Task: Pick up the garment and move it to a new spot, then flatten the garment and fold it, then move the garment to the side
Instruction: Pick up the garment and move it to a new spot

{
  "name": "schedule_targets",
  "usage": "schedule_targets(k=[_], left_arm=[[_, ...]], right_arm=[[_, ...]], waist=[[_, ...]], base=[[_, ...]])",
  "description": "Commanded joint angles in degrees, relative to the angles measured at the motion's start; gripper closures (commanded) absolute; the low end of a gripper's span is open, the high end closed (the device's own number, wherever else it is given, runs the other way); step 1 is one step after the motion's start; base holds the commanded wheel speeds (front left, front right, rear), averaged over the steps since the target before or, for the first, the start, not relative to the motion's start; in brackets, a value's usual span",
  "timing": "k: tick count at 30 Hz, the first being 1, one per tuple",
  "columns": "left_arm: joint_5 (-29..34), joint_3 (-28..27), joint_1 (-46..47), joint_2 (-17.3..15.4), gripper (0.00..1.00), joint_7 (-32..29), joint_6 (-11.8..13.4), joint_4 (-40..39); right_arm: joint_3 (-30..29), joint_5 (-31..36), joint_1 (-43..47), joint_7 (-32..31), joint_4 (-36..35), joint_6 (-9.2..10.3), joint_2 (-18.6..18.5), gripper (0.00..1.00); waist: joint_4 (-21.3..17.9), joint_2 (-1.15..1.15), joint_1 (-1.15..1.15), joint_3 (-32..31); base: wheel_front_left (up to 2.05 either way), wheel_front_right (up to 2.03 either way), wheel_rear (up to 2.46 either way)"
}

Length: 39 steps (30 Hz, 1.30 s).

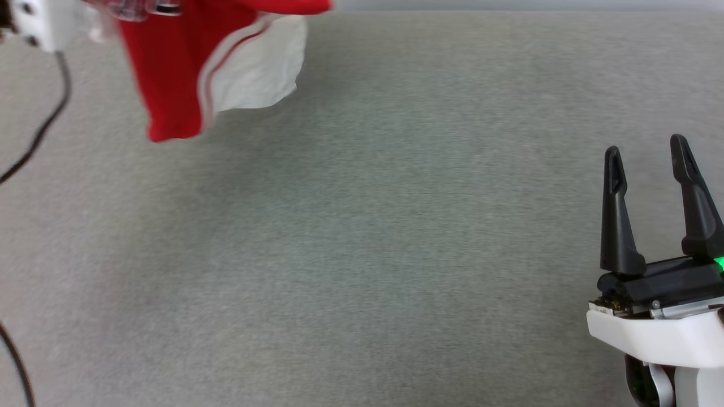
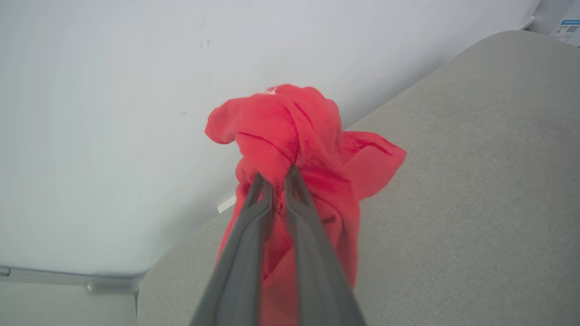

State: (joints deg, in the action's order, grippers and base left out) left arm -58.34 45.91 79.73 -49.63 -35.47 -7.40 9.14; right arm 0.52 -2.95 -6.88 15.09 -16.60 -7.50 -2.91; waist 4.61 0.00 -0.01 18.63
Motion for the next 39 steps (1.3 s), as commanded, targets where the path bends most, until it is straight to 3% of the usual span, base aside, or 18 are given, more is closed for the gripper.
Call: schedule_targets(k=[1,12,21,29,35,36,37,39], left_arm=[[-0.03,1.09,1.42,0.85,1.0,0.21,0.03,-1.48],[0.78,12.73,-1.48,7.74,1.0,4.06,0.03,-9.88],[1.53,25.14,-13.54,16.45,1.0,8.5,0.02,-4.58],[3.91,27.43,-26.24,23.28,1.0,7.35,0.02,-1.12],[6.26,27.43,-30.27,25.06,1.0,7.71,0.02,0.01],[6.31,27.43,-29.85,25.2,0.74,9.27,0.02,0.56],[6.49,27.38,-29.32,25.51,0.0,11.06,0.02,1.06],[6.54,26.84,-28.33,25.94,0.0,14.84,0.02,1.68]], right_arm=[[0.01,-0.39,0.64,0.12,0.2,0.02,0.05,0.0],[-0.97,-2.1,1.36,0.12,1.1,0.02,0.06,0.0],[-1.41,-2.0,1.18,0.12,2.2,0.02,0.05,0.0],[-1.62,-1.77,1.15,0.12,3.14,0.02,0.06,0.0],[-2.09,-1.68,1.37,0.12,3.63,0.02,0.06,0.0],[-2.19,-1.64,1.62,0.12,3.84,0.02,0.06,0.0],[-2.23,-1.64,1.87,0.12,4.06,0.02,0.06,0.0],[-2.2,-1.52,2.4,0.12,4.47,0.02,0.06,0.0]], waist=[[-2.66,0.0,0.01,-1.0],[-9.73,0.0,0.01,-0.89],[-11.19,0.0,0.01,0.29],[-11.32,0.0,0.01,1.33],[-10.59,0.0,0.01,1.03],[-10.34,0.0,0.01,0.67],[-10.09,0.0,0.01,0.19],[-9.61,0.0,0.01,-1.0]], base=[[0.0,0.0,0.0],[0.0,0.0,0.0],[0.0,0.0,0.0],[0.0,0.0,0.0],[0.0,0.0,0.0],[0.0,0.0,0.0],[0.0,0.0,0.0],[0.0,0.0,0.0]])
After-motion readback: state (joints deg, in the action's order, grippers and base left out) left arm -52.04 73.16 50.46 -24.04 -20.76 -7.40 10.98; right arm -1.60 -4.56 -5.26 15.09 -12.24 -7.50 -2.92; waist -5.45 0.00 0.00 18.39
